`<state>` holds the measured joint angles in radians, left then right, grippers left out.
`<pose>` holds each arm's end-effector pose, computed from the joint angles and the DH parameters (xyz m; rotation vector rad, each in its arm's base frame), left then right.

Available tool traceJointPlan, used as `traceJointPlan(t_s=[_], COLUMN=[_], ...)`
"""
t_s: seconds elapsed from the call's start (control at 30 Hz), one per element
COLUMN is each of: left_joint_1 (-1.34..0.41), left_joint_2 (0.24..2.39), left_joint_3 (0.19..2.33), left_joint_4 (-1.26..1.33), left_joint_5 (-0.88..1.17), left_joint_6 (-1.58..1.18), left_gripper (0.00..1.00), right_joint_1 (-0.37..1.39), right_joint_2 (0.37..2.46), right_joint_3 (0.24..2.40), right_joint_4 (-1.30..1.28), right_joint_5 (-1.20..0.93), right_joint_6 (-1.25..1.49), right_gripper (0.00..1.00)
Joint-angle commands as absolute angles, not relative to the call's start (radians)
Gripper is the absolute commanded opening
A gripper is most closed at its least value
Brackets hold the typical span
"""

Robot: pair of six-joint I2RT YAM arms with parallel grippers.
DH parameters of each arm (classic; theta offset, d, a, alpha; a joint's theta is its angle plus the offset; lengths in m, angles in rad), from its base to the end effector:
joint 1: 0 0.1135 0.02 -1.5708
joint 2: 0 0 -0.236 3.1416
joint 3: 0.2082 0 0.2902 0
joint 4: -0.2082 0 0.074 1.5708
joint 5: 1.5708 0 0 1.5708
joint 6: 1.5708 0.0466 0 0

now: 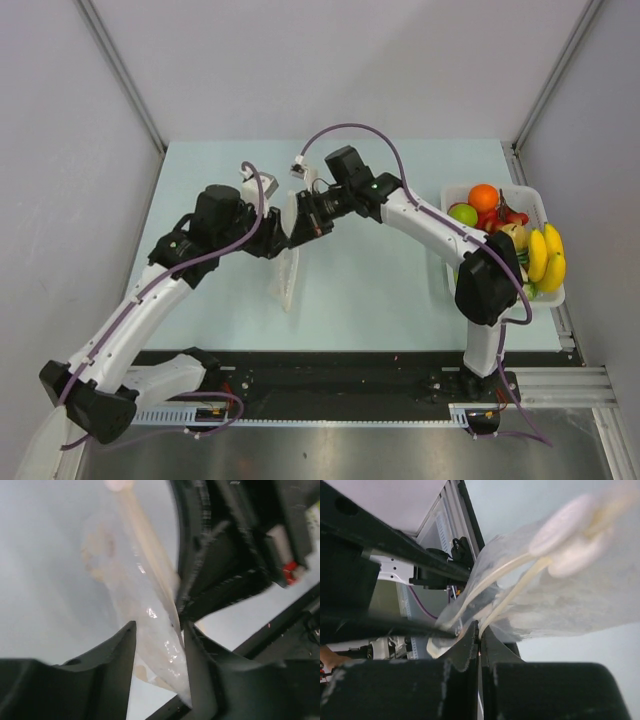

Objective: Place the food in the zip-top bag and seal the zipper
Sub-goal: Open the zipper of the food storage bag.

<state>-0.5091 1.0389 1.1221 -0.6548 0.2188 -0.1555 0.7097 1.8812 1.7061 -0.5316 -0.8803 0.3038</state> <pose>0.2385 -0.1447 0.3356 0.5140 2.1309 -0.6168 0.3263 0.3276 0.2805 -0.9814 2.2167 1.5057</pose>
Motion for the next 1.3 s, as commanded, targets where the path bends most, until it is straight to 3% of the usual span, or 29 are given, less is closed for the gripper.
traceJointPlan(t_s=[0.0,0.1,0.17,0.33,0.6,0.8,0.97,1.07,1.13,1.17,1.2,1.27], left_joint_1=[-0.459,-0.413,-0.393,-0.373,-0.359,-0.357,-0.319,-0.307,-0.302,-0.302,-0.304,-0.302], left_joint_2=[1.049,1.042,1.034,1.043,0.994,1.064,1.123,1.153,1.178,1.187,1.193,1.206], left_joint_3=[1.173,1.174,1.163,1.123,1.187,1.094,1.014,0.963,0.922,0.908,0.884,0.877], left_joint_4=[-0.713,-0.736,-0.738,-0.724,-0.698,-0.680,-0.554,-0.482,-0.422,-0.401,-0.376,-0.325], left_joint_5=[0.066,0.061,0.067,0.121,0.526,0.543,0.517,0.480,0.489,0.501,0.511,0.526], left_joint_6=[-0.104,-0.083,-0.075,-0.090,-0.161,-0.221,-0.241,-0.270,-0.301,-0.328,-0.345,-0.370], left_gripper=[0.29,0.06,0.00,0.00,0.00,0.00,0.00,0.00,0.00,0.00,0.00,0.00], right_joint_1=[0.701,0.660,0.640,0.586,0.554,0.560,0.515,0.497,0.495,0.494,0.492,0.483], right_joint_2=[1.884,1.882,1.890,1.920,2.013,2.095,2.025,1.981,1.976,1.973,1.970,1.948], right_joint_3=[1.737,1.703,1.675,1.644,1.736,1.773,1.706,1.660,1.673,1.683,1.695,1.736], right_joint_4=[-0.532,-0.554,-0.569,-0.653,-0.747,-0.836,-0.933,-0.937,-0.949,-0.966,-0.972,-1.002], right_joint_5=[-0.887,-0.891,-0.894,-0.865,-0.985,-0.993,-0.891,-0.796,-0.743,-0.732,-0.710,-0.693], right_joint_6=[0.282,0.255,0.212,0.085,-0.025,-0.098,-0.186,-0.218,-0.236,-0.238,-0.241,-0.255], right_gripper=[0.00,0.00,0.00,0.00,0.00,0.00,0.00,0.08,0.23,0.33,0.53,0.70])
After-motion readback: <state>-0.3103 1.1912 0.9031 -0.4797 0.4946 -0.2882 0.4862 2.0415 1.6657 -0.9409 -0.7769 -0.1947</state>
